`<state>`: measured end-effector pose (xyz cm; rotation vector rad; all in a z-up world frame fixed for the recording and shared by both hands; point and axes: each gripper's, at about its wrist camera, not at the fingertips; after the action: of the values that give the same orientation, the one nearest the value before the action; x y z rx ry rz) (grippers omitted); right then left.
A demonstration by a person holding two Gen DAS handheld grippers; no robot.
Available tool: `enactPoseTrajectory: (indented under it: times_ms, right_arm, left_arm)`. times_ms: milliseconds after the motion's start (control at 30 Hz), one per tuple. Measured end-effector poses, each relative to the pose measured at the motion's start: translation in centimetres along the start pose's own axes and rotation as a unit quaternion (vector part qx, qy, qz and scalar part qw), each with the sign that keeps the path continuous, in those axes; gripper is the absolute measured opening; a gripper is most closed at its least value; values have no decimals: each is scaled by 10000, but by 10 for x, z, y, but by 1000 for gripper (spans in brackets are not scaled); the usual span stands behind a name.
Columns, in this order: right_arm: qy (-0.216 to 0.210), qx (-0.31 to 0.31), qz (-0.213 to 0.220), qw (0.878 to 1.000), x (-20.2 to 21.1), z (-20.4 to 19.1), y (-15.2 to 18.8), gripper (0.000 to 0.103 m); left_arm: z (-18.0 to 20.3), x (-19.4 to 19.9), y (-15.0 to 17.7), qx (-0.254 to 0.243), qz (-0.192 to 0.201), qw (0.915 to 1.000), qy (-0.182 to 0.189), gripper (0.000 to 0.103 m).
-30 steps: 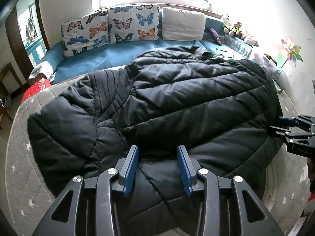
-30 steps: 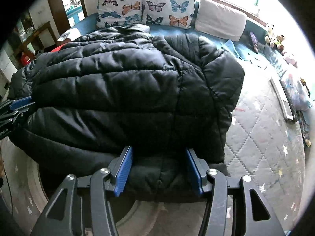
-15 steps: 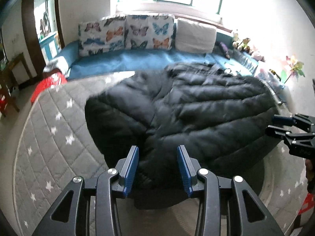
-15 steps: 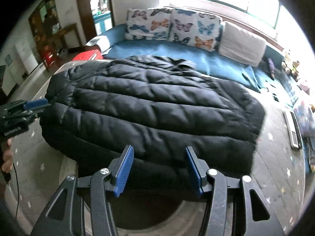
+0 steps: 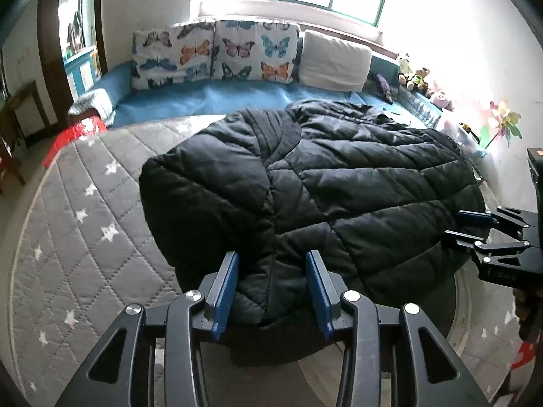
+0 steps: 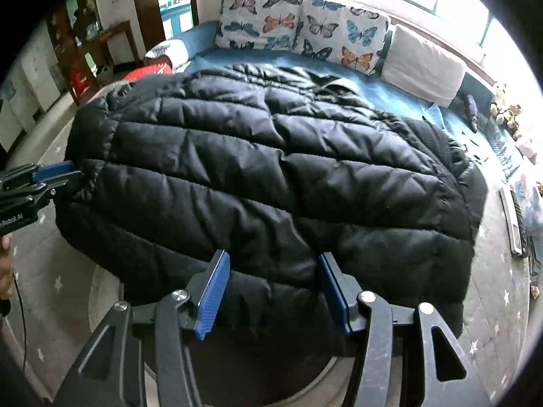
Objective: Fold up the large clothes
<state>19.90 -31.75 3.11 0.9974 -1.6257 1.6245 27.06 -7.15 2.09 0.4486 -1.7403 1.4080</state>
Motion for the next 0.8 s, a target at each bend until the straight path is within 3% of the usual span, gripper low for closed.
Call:
enactPoseTrajectory:
  times_ms: [233, 433, 533, 633, 800]
  right_arm:
    - [49, -107, 195, 9997, 12, -1, 14, 59]
    - [18, -321, 358, 9988, 16, 15, 7, 59]
    - [13, -598, 474, 9971, 20, 43, -2, 65]
    - [-82, -972, 557, 9937, 21, 79, -11, 73]
    - [-205, -1619, 422, 9857, 1, 137, -26, 78]
  left_arm:
    - [19, 29, 9, -174, 224, 9993, -258, 47]
    - [10, 52, 11, 8, 441, 9983, -385, 86]
    - [-20, 56, 10, 526, 475, 9974, -129, 93]
    - [-52, 47, 9, 1053, 247, 9940, 166, 94]
    - [-89, 22, 13, 1686, 180, 9822, 813, 94]
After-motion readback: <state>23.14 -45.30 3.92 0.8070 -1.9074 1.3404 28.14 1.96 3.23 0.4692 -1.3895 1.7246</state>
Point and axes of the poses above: each gripper's, at about its wrist camera, not at the fingertips, and x roughly against the way its jaws point, z to its right, y to its underside, and after that the axes turned 12 degrees about -x, right-handed
